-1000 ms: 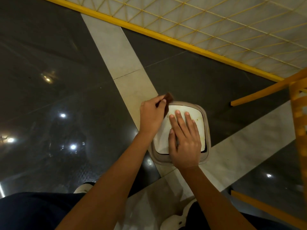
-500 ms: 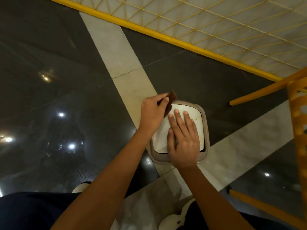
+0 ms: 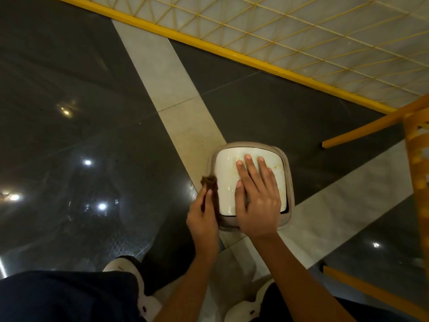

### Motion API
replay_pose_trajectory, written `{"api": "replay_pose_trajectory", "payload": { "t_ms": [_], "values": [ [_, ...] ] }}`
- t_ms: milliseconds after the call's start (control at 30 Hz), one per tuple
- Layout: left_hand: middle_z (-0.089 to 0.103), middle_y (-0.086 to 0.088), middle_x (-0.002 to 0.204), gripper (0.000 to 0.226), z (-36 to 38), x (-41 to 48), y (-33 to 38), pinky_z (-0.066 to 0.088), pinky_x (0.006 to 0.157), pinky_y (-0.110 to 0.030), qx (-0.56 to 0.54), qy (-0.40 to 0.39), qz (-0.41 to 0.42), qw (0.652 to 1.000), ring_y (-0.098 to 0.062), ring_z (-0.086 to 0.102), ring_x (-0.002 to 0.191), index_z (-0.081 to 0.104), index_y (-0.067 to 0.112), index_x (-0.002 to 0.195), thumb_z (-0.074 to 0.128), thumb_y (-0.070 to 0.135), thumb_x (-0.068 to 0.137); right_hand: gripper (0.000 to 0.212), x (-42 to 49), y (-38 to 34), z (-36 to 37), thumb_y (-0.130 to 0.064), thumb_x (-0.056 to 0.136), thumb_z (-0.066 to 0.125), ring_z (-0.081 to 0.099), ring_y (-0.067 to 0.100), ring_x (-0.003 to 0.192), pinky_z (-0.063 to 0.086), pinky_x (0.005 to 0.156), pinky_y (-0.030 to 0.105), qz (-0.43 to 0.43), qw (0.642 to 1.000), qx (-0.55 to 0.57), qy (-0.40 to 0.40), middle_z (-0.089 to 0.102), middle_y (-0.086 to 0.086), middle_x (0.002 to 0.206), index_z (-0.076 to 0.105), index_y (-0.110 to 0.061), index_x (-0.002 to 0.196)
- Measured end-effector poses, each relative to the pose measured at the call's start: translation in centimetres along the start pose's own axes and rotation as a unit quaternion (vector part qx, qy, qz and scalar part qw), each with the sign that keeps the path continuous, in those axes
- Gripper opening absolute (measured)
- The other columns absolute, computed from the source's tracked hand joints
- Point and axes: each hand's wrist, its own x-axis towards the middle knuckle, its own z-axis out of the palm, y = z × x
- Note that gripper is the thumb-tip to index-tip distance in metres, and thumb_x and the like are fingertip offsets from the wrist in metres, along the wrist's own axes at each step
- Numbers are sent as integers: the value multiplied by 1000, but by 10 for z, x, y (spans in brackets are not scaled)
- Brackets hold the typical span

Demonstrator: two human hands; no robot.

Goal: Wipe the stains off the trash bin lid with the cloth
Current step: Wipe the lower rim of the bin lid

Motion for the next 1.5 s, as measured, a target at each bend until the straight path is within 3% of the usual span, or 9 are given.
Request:
{"api": "replay_pose_trajectory", "payload": {
  "t_ms": [100, 333, 433, 667, 900, 1067, 1267, 1400, 1500],
  "values": [
    [61, -3, 119, 28, -6, -28, -20, 40, 80, -7, -22, 33, -41, 998, -9, 56, 107, 60, 17, 119, 51, 18, 93, 47, 0, -1, -1, -37, 99, 24, 33, 24, 137, 31, 109, 49, 1, 1000, 1, -2, 44, 3, 142, 47, -17, 135],
    [63, 6, 106, 18, 16, 23, 20, 49, 92, -33, -9, -6, 0, 1000, -12, 59, 102, 61, 31, 106, 51, 24, 94, 45, -1, 0, 0, -33, 97, 29, 33, 25, 137, 31, 110, 48, -5, 1000, -8, -2, 44, 3, 143, 46, -17, 135],
    [64, 6, 108, 26, 14, 22, 24, 51, 89, -29, -21, -22, -7, 1000, -9, 60, 99, 62, 20, 117, 50, 23, 94, 44, -1, 0, -1, -33, 97, 30, 33, 24, 137, 30, 111, 48, -4, 1000, -2, -2, 43, 3, 143, 45, -17, 135],
    [61, 22, 89, 26, -2, -24, 7, 44, 71, -1, -56, 21, -25, 998, 10, 56, 84, 56, 29, 111, 54, 13, 91, 47, 0, -1, -2, -35, 99, 23, 33, 25, 137, 33, 108, 50, 1, 1000, 5, -2, 45, 3, 142, 46, -17, 135],
    [65, 3, 107, 27, 14, 22, 37, 48, 91, -26, 26, -8, 18, 999, -6, 58, 95, 62, 15, 118, 52, 16, 93, 45, -1, 1, 1, -32, 97, 30, 32, 24, 137, 30, 110, 48, -7, 1000, -9, -3, 43, 3, 143, 45, -17, 136],
    [59, 13, 99, 29, 4, -7, 21, 43, 79, -6, 32, 9, 36, 999, 11, 52, 85, 57, 18, 121, 52, 16, 93, 45, 0, 0, 0, -32, 98, 27, 32, 24, 137, 31, 110, 49, 0, 1000, 4, -1, 43, 2, 143, 47, -16, 135],
    [64, -1, 112, 29, 10, 5, 25, 46, 92, -23, 36, 21, 9, 999, -9, 57, 100, 59, 13, 122, 51, 16, 94, 47, 0, 0, -1, -35, 98, 23, 31, 24, 138, 30, 111, 47, -4, 1000, -4, -8, 43, 3, 143, 46, -17, 136],
    [59, 9, 110, 31, 9, -6, 28, 38, 80, 1, 47, 6, 54, 997, -2, 54, 103, 57, 15, 124, 51, 15, 93, 47, -1, 0, -1, -34, 98, 22, 31, 24, 138, 29, 111, 48, -2, 1000, -2, -8, 42, 2, 144, 45, -17, 136],
    [62, 3, 116, 32, 3, -24, 15, 40, 83, 1, 35, 20, 71, 997, -6, 57, 107, 57, 17, 123, 52, 12, 92, 48, 1, -1, -2, -34, 98, 22, 31, 24, 138, 30, 110, 48, 0, 1000, 4, -6, 43, 2, 143, 46, -17, 135]
  ]
}}
